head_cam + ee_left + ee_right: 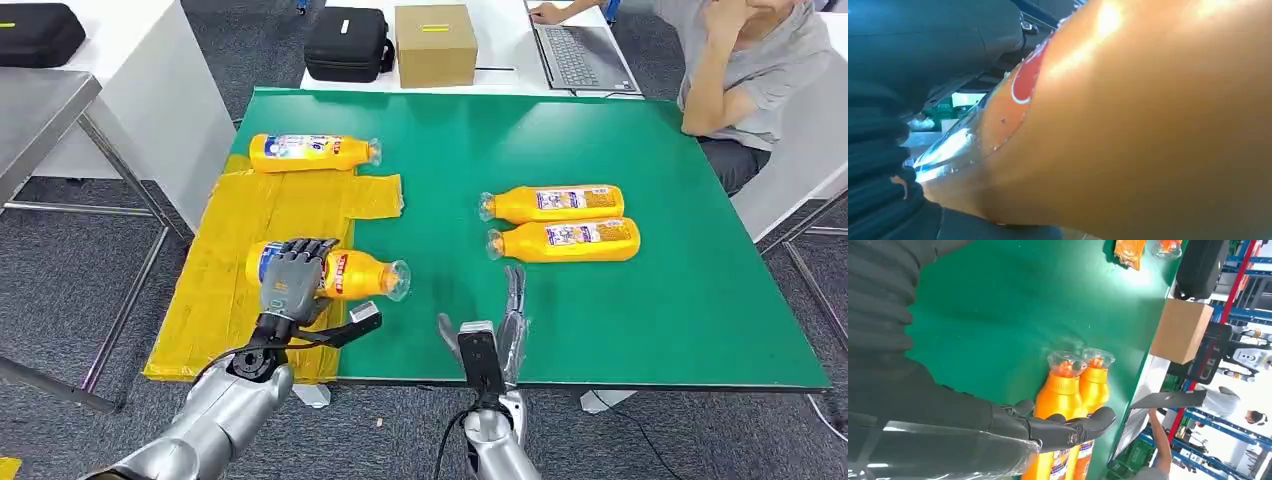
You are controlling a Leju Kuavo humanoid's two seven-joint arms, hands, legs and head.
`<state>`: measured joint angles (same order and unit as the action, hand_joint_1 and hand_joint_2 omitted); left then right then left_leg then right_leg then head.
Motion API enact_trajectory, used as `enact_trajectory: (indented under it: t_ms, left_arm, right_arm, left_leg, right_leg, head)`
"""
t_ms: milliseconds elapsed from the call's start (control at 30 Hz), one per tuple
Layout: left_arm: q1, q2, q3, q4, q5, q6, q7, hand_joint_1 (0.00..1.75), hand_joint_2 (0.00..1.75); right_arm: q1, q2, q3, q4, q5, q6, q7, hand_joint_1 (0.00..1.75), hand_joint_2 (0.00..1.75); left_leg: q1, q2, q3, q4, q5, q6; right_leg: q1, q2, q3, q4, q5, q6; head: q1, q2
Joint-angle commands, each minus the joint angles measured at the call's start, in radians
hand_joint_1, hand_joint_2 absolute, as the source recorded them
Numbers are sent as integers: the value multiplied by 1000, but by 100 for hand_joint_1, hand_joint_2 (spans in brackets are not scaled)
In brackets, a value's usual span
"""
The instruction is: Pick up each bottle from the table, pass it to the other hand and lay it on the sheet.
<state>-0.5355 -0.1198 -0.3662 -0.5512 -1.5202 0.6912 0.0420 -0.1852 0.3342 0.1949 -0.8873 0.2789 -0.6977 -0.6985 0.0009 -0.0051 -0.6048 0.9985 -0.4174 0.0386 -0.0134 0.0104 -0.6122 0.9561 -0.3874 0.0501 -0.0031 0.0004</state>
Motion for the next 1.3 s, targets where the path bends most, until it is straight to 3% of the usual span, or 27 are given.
enact_trajectory:
  t_ms: [33,167,700,1133,1167,1300]
  left_arm:
    - [-63,32,-16,104,-6,-4,3,175,175]
    - [-143,88,-268,203,-51,-143,250,175,175]
    - [-178,36,-330,285,-50,-326,190,175,175]
    - [-169,19,-286,285,-20,-277,185,171,175]
    - [-167,18,-287,286,-24,-272,187,79,175]
    - [-167,18,-287,286,-24,-272,187,79,175]
  right_arm:
    - [-32,-24,22,56,-7,0,0,0,175]
    - [-46,-28,23,73,-18,0,0,0,175]
    - [-51,-43,57,92,-21,0,0,0,175]
    - [-70,-33,42,127,-16,0,0,0,175]
    - [-70,-34,43,127,-16,0,0,0,175]
    - [-70,-34,43,127,-16,0,0,0,175]
  left_leg:
    - [0,1,2,0,-1,-1]
    - [1,0,4,0,-2,-2]
    - [1,0,5,0,-1,-3]
    - [1,0,5,0,1,-5]
    - [1,0,3,-1,2,-4]
    - [1,0,4,0,1,-5]
  right_leg:
    - [0,0,2,0,-1,-1]
    - [1,-1,4,0,-2,-2]
    - [1,-1,5,1,-2,-2]
    - [1,-1,4,1,0,-5]
    - [1,-1,2,1,1,-4]
    - [1,0,3,1,0,-5]
  head:
    - [0,0]
    - [0,0]
    - [0,0]
    - [0,0]
    - [0,0]
    - [0,0]
